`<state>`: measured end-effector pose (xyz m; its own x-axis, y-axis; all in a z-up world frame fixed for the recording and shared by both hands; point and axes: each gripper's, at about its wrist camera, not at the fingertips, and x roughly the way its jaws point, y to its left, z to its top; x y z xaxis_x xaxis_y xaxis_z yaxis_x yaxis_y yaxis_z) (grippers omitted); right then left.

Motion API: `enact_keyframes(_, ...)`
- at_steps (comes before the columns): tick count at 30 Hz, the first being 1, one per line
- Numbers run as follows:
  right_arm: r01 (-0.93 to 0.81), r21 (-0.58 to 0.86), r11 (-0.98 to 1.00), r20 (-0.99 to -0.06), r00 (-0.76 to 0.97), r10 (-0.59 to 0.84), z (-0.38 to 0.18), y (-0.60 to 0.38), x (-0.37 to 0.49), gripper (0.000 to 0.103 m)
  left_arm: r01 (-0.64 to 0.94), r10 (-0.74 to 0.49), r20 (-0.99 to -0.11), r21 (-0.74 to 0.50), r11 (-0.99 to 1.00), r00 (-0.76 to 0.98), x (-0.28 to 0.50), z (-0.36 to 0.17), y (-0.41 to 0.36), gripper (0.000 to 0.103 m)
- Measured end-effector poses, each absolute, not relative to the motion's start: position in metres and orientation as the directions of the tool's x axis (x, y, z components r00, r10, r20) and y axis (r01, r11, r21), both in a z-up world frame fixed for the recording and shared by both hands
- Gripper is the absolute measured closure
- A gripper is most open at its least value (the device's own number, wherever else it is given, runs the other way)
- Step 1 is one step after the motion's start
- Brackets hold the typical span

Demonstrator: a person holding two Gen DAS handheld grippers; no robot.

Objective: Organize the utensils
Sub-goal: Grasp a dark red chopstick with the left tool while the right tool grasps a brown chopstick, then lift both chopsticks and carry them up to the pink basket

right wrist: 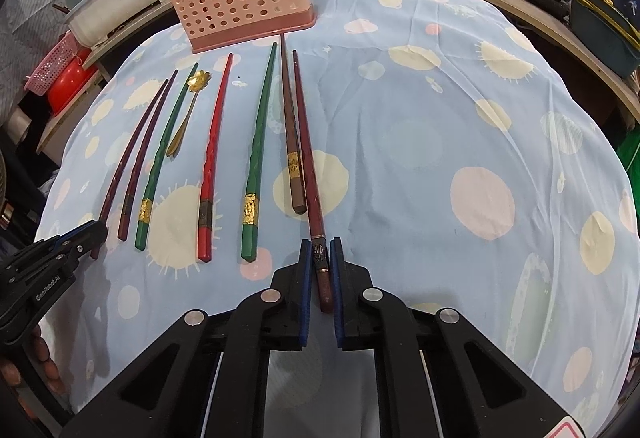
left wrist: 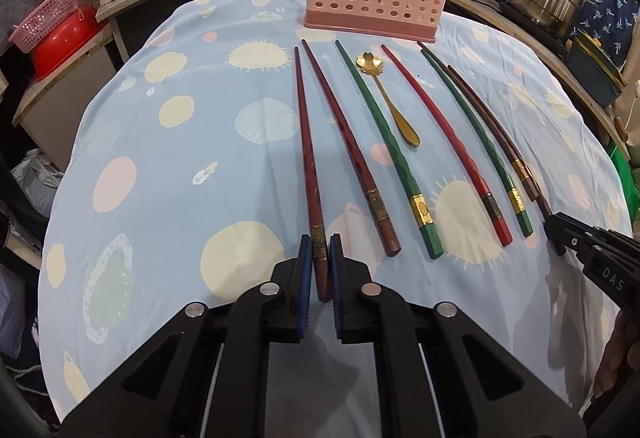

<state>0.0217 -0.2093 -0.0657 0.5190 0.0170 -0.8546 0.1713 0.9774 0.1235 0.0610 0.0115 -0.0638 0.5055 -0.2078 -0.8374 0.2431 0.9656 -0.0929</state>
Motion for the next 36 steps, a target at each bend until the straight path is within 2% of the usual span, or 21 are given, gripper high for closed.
enact_keyframes(17,0.172,0.165,0.971,-0.811,0.583,0.034,-0.030,-0.217,0.004,0.096,0.245,-0.253,-0.810,-0.140,0.960,0.529,0.048,-0.027,0.026,0.095)
enact_keyframes(36,0.156,0.215,0.964,-0.694,0.719,0.039,0.049,-0.227,0.013,0.096,0.249,-0.268,-0.721,-0.135,0.959,0.639,0.058,0.054,0.035,0.096)
